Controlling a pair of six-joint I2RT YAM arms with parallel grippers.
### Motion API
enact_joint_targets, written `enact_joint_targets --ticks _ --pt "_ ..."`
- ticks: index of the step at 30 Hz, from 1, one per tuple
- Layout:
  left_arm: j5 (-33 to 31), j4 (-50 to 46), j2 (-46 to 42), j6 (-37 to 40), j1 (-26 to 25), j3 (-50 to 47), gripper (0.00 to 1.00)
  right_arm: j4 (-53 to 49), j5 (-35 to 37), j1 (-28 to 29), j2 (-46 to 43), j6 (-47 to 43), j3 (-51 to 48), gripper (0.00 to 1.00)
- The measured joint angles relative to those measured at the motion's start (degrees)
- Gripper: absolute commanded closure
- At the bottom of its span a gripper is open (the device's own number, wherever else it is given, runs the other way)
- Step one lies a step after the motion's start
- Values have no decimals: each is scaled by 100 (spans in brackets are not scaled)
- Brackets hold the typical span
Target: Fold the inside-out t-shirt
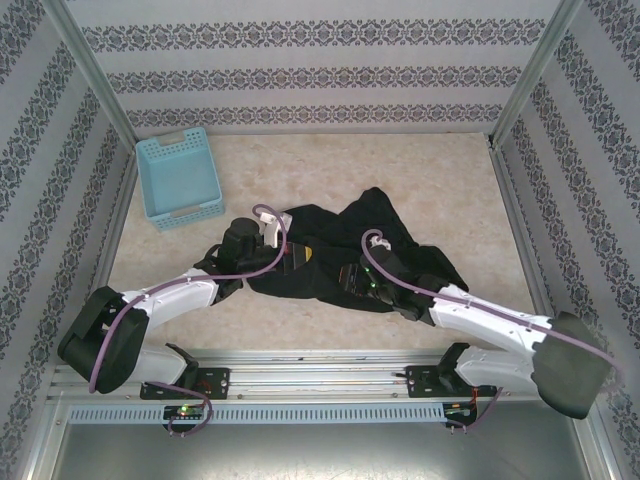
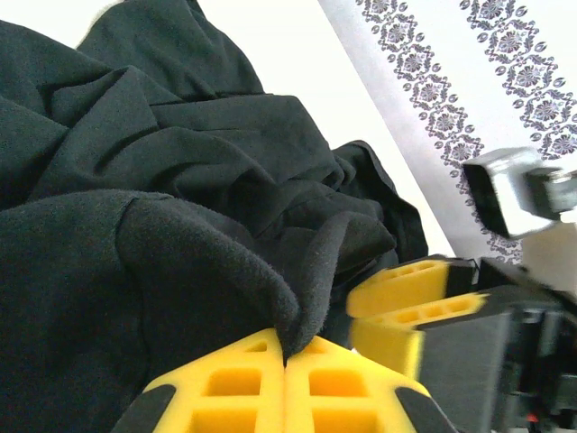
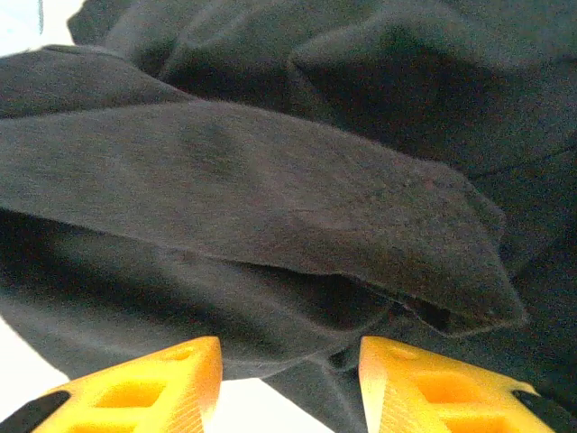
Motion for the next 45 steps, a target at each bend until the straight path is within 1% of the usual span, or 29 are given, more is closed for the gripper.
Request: enact_joint_targets --ticks 3,9,17,21,26,28,31,34,36,38,39,45 --pt "0 -2 0 0 -28 0 100 352 -22 -74 387 151 -20 53" --pt "4 -2 7 0 -74 0 100 977 -63 -345 933 289 70 54" --pt "4 -2 7 4 -74 0 100 1147 -81 -619 1150 175 490 56" --pt "2 -2 7 4 -74 0 100 1143 -129 -745 1189 109 592 60" --pt "-11 -9 7 4 -74 0 100 1134 -223 -717 1340 79 662 58" --pt "-44 -9 7 4 -76 0 100 1126 -223 -680 1349 72 662 59" --pt "-68 -9 7 4 -90 0 100 1180 -251 -621 1386 85 625 65" --pt "-92 -17 7 4 -107 0 100 1226 -369 -619 1484 129 577 82" --pt "-188 -96 7 44 -107 9 100 1187 -446 -619 1504 153 584 91" --pt "-348 -319 7 120 -107 66 100 1091 -514 -619 1443 151 614 98" --pt "-466 -494 7 203 -107 125 100 1019 -533 -619 1370 138 634 100" --pt "-1325 -1663 302 776 -107 800 100 273 -669 -638 177 -61 944 100"
